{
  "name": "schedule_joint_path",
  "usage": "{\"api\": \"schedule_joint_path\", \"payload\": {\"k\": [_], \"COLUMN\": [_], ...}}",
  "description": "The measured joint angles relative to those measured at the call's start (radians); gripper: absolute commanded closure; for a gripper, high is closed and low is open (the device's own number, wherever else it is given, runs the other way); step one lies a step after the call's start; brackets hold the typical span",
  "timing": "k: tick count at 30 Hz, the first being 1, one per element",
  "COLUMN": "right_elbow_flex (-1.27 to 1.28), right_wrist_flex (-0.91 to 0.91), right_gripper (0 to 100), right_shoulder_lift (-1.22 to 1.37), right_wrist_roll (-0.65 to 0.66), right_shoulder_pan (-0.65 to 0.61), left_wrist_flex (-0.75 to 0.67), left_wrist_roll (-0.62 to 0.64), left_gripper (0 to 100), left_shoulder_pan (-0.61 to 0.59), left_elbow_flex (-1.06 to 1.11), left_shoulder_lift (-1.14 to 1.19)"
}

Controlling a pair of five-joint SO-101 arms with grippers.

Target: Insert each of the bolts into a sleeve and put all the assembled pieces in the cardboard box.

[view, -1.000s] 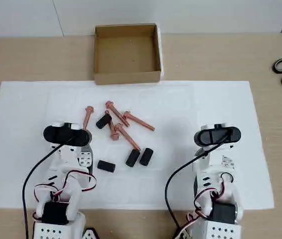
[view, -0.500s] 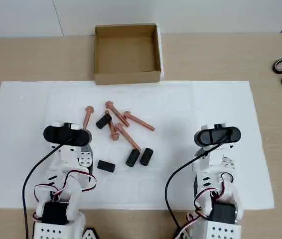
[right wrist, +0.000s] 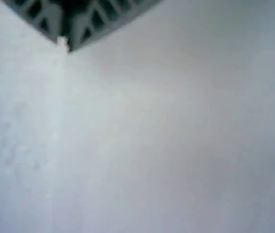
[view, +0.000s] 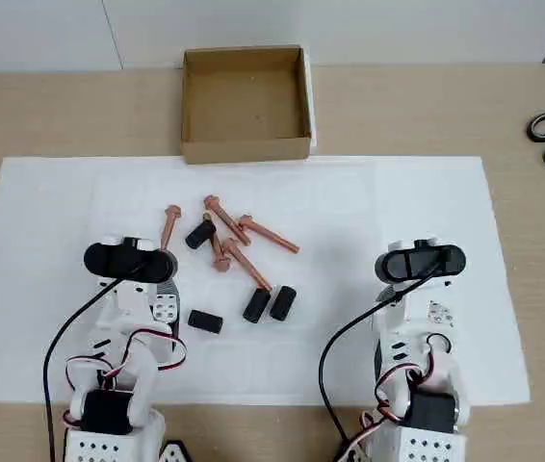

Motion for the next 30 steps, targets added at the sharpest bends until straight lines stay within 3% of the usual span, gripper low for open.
{"api": "schedule_joint_path", "payload": {"k": [30], "right_elbow_flex": [0.000], "right_wrist_flex": [-0.002], "right_gripper": [99.1], "right_shoulder_lift": [0.000], "right_wrist_roll": [0.000], "right_shoulder_pan": [0.000], "left_wrist_flex": [0.000], "left_wrist_roll": [0.003], "left_gripper": [99], "left_shoulder_pan": [0.035], "left_elbow_flex": [0.000], "left_shoulder_lift": [0.000]}}
